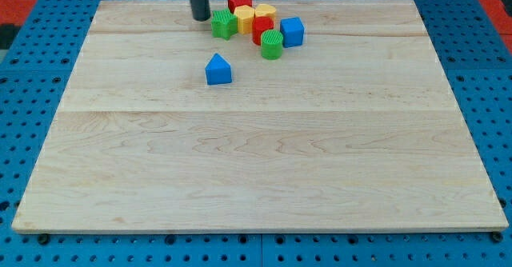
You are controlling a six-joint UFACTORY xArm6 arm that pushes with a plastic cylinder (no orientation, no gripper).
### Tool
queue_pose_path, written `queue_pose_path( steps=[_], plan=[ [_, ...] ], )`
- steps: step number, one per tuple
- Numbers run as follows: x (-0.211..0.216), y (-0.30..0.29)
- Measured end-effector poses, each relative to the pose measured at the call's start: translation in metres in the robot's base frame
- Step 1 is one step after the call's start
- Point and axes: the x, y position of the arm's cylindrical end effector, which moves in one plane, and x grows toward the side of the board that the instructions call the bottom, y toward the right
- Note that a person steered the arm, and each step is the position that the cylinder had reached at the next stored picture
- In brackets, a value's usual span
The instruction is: Slide the red star slightly right
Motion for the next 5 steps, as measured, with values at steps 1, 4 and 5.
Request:
queue_pose_path(
  steps=[1,4,5],
  plan=[
    [0.0,0.039],
    [-0.04,0.013],
    [-0.04,0.013]
  ],
)
